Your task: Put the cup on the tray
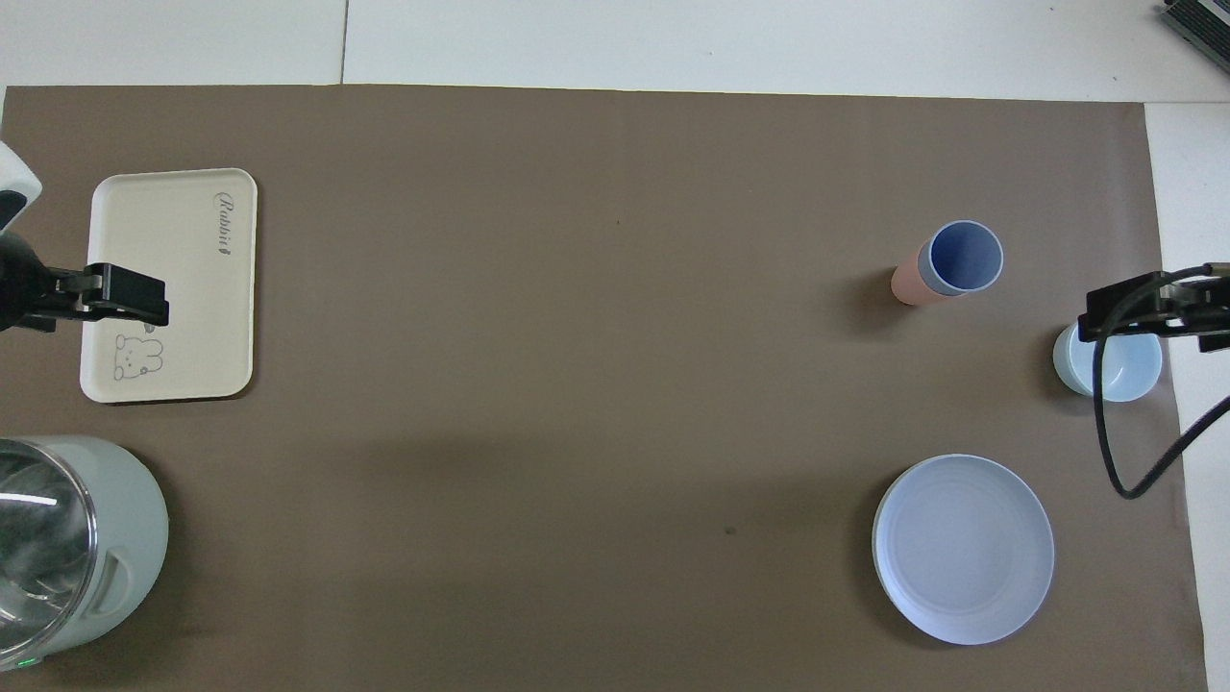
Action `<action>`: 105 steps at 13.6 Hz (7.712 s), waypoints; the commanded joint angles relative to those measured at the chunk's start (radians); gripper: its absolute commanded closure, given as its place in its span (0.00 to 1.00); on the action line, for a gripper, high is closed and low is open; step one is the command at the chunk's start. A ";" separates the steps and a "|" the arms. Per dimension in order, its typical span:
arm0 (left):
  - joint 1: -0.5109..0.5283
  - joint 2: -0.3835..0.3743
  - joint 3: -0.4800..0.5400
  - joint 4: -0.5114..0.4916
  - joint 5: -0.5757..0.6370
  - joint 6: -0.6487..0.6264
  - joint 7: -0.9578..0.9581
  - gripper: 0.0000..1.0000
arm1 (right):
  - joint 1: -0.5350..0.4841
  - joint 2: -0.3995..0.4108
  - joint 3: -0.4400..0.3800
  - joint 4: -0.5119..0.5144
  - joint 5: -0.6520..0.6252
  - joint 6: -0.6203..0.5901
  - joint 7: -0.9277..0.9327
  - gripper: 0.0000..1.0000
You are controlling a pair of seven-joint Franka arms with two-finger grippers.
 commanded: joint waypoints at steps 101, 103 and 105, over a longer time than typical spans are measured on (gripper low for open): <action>-0.380 0.137 0.005 -0.050 -0.725 0.411 -0.412 1.00 | 0.509 0.156 0.020 -0.236 0.118 0.794 -0.590 1.00; -0.306 0.145 0.007 0.006 -0.719 0.383 -0.409 1.00 | 0.506 0.157 0.018 -0.236 0.118 0.794 -0.591 1.00; -0.251 0.137 0.008 0.032 -0.658 0.383 -0.401 1.00 | 0.486 0.154 0.015 -0.236 0.121 0.792 -0.591 1.00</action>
